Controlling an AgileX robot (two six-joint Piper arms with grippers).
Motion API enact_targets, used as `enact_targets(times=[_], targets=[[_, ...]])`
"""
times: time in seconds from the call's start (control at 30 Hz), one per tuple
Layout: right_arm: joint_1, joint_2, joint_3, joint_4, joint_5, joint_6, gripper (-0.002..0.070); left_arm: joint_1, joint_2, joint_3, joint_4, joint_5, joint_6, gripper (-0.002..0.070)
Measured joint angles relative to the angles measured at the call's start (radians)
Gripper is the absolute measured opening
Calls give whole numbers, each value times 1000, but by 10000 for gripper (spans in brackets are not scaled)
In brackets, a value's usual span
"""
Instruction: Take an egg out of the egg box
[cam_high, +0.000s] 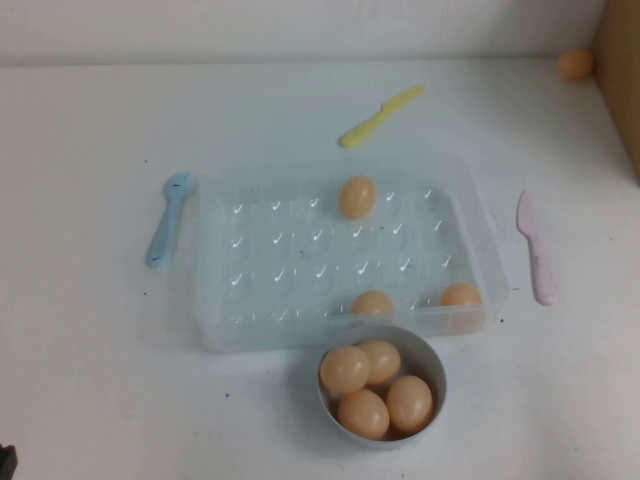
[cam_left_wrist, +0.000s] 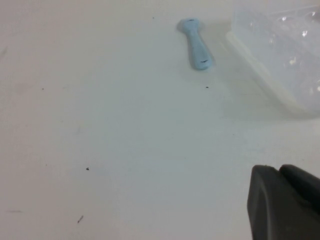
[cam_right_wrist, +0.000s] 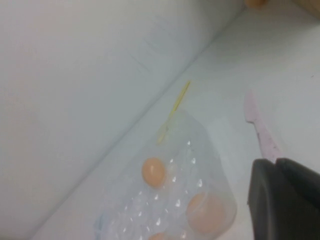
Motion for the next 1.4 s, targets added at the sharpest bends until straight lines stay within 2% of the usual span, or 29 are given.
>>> enact_targets(times=[0.1,0.37,0.63,0.73,0.83,0.93,1.07,1.17,1.27,1.4], targets=[[0,0,0,61,-9,0,-17,0,0,0,-2,0,0,-3],[0,0,0,79,10,0,-17,0,0,0,-2,0,0,-3],[0,22,-22,109,96,-93,-17,0,0,0,-2,0,0,-3],[0,117,-127,47,167,-111,-17,0,0,0,-2,0,0,-3],[0,277,-278,-135,331,-132,-17,0,0,0,-2,0,0,-3],[0,435,-392,-238,431,-190,-17,0,0,0,-2,0,0,-3],[0,616,-476,-219,433,-228,-17,0,0,0,-2,0,0,-3],[0,732,-529,-154,469,-369,-17,0,0,0,-2,0,0,-3],[0,857,-631,-124,597,-557,-17,0,0,0,-2,0,0,-3],[0,1021,-799,-120,792,-700,-17,0,0,0,-2,0,0,-3]])
